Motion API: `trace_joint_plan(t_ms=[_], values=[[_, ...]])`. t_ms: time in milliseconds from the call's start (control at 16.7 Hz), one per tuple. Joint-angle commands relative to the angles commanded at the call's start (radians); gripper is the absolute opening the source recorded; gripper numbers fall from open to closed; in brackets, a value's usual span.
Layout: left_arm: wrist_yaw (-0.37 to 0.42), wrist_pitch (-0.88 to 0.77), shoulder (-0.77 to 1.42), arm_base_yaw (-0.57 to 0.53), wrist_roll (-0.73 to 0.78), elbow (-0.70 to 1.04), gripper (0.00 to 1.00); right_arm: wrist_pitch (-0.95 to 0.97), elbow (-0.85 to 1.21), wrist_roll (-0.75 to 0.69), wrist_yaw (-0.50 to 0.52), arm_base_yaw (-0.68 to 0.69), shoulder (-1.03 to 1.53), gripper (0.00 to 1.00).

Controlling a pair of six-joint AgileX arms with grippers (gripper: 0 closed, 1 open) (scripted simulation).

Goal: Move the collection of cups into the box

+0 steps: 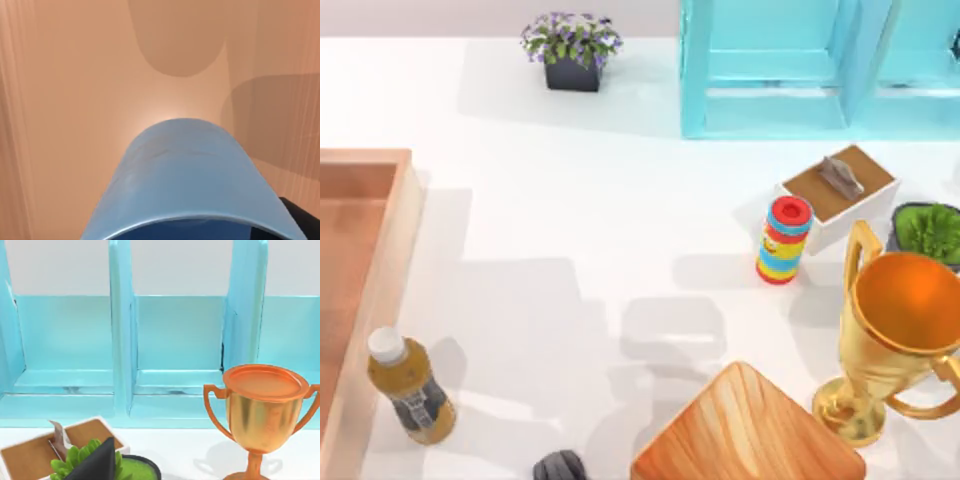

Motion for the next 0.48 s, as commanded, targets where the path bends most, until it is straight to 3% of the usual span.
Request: trace_joint_plan(t_ms=[180,480], values=[[0.0,0.0,0.0,0.0,0.0,0.0,0.0,0.0,0.0,0.0,0.0,0.0,0.0,1.0],[0.0,0.0,0.0,0.0,0.0,0.0,0.38,0.0,0.0,0.0,0.0,0.0,0.0,1.0]])
